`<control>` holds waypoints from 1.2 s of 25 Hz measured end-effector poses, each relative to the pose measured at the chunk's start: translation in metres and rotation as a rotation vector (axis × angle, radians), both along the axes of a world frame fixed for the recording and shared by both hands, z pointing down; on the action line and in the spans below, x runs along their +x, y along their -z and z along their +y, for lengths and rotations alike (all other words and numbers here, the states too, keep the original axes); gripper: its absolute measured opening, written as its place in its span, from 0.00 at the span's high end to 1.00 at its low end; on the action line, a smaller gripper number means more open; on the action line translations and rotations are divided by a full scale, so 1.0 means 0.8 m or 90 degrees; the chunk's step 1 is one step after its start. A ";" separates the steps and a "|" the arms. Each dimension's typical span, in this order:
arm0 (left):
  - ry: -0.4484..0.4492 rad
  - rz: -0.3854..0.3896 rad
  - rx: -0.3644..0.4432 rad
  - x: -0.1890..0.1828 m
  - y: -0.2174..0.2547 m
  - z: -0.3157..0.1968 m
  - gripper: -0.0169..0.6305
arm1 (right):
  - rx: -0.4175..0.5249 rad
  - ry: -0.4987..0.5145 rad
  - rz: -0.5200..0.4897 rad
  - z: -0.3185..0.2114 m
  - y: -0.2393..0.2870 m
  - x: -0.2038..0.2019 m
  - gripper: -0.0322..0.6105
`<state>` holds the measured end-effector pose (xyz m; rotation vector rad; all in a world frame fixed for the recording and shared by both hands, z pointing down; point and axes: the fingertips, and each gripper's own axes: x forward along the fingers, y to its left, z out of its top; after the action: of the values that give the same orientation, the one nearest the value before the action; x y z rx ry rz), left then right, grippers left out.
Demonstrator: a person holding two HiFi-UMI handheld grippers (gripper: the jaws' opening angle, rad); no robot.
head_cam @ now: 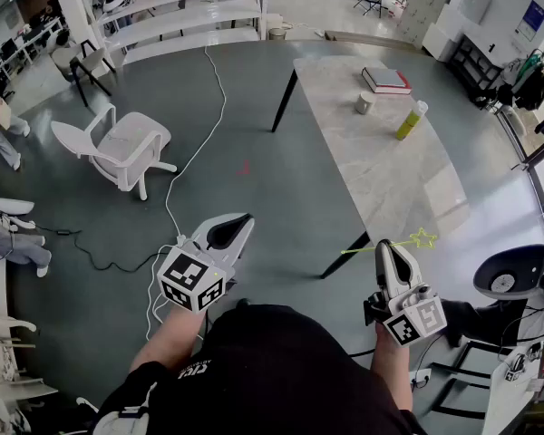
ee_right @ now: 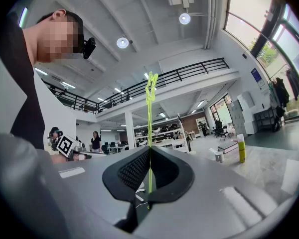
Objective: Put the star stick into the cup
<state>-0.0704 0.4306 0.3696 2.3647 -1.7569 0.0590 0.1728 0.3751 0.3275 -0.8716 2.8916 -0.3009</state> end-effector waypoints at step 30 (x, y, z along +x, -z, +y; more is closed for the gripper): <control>-0.017 0.005 -0.003 -0.109 -0.021 -0.004 0.97 | -0.019 -0.008 -0.033 -0.022 -0.003 -0.121 0.92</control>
<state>-0.1579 0.4274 0.3865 2.3820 -1.7193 0.0576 0.0763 0.3573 0.3302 -0.8724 2.8395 -0.3602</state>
